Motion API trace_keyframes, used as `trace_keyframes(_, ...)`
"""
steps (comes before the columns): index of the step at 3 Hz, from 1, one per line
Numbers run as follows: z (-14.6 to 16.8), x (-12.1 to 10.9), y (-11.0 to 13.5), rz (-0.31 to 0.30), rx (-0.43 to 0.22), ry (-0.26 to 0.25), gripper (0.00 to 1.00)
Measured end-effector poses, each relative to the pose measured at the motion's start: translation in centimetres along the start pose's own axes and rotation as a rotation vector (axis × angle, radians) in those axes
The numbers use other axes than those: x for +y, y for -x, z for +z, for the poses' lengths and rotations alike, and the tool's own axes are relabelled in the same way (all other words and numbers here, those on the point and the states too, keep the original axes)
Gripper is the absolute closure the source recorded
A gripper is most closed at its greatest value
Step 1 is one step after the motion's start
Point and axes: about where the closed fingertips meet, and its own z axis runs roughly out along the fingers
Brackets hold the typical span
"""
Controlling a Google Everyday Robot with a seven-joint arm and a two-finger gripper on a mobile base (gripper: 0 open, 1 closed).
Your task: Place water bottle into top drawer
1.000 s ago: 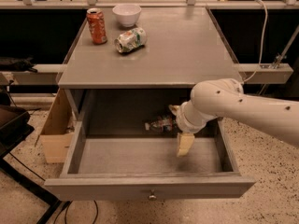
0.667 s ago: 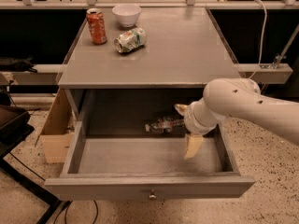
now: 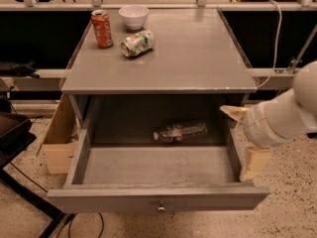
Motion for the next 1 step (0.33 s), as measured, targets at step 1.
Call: trace_keyframes(1,-10.80,1.32,-3.88,0.207,0.006,-0.149,0.00)
